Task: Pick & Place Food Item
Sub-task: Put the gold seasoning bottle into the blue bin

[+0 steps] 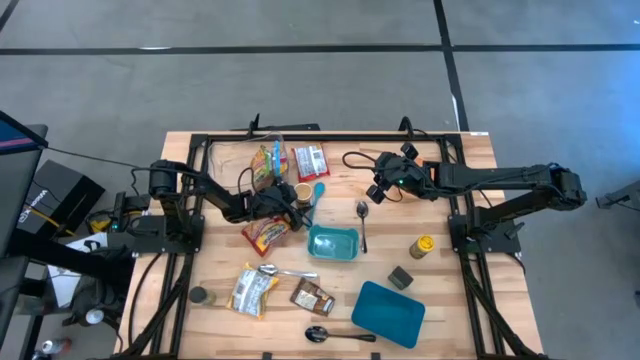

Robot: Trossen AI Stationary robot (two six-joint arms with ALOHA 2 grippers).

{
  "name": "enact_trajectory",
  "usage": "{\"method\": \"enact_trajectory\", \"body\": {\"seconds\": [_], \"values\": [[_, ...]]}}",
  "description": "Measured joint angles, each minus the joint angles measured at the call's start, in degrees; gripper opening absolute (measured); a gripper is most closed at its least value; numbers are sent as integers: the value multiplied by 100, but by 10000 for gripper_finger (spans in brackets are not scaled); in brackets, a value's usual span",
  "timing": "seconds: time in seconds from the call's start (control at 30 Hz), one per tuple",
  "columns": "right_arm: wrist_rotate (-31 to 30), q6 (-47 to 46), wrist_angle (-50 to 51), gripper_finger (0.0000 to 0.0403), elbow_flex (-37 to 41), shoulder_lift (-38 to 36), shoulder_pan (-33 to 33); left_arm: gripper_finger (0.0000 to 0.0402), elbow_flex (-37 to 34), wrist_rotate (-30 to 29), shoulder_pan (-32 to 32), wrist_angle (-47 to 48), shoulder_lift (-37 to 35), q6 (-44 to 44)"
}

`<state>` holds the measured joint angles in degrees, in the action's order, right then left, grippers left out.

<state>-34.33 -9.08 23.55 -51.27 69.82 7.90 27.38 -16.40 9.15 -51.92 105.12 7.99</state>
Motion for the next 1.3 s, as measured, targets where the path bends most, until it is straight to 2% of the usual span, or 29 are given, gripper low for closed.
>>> {"method": "enact_trajectory", "body": {"seconds": [0.77, 1.1, 1.3], "values": [[0, 0, -2, 116, 0, 0, -2, 275, -13, 125, -11, 61, -140, 147], [0, 0, -2, 116, 0, 2, 0, 275, -8, 315, -161, 477, -1045, 295], [-1, 0, -4, 116, 0, 0, 0, 282, -9, 313, -248, 1127, -1833, 284]]}}
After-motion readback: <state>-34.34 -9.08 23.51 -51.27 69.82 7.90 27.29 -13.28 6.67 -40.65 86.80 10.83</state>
